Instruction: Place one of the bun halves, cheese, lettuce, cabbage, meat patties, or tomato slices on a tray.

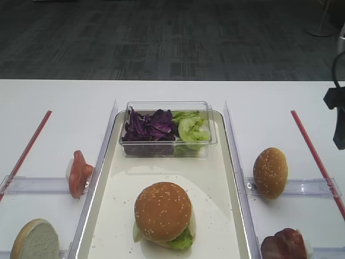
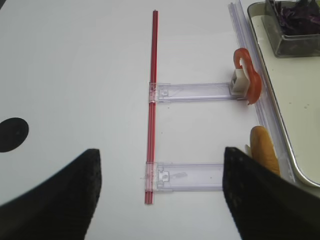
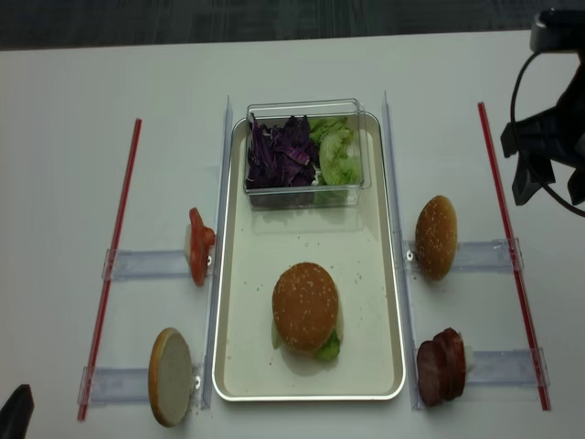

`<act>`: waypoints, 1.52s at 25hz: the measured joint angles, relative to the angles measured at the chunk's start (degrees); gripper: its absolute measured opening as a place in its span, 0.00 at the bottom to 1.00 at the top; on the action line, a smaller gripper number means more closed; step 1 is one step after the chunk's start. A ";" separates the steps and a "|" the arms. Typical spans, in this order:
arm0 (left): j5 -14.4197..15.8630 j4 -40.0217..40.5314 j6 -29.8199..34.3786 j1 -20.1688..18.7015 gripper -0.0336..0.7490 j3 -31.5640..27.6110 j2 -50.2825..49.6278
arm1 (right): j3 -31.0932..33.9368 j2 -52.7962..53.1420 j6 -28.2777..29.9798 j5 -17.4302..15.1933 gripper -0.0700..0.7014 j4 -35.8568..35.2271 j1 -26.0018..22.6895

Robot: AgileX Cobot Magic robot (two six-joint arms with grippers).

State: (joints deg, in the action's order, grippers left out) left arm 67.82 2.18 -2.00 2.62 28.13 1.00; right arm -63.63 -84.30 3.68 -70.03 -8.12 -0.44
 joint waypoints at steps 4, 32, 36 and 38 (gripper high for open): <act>0.00 0.00 0.00 0.00 0.65 0.00 0.00 | 5.29 4.66 0.08 0.00 0.76 -0.13 -0.02; 0.00 0.00 0.00 0.00 0.65 0.00 0.00 | 33.87 38.51 1.54 8.48 0.75 -2.07 -0.12; 0.00 0.00 0.00 0.00 0.65 0.00 0.00 | 35.29 43.07 1.73 8.28 0.75 -1.87 -0.12; 0.00 0.00 0.00 0.00 0.65 0.00 0.00 | 35.51 45.61 1.81 7.56 0.75 -1.71 -0.12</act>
State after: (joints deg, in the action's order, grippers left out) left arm 67.82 2.18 -2.00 2.62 28.13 1.00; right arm -28.12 -38.69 5.49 -62.47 -9.83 -0.55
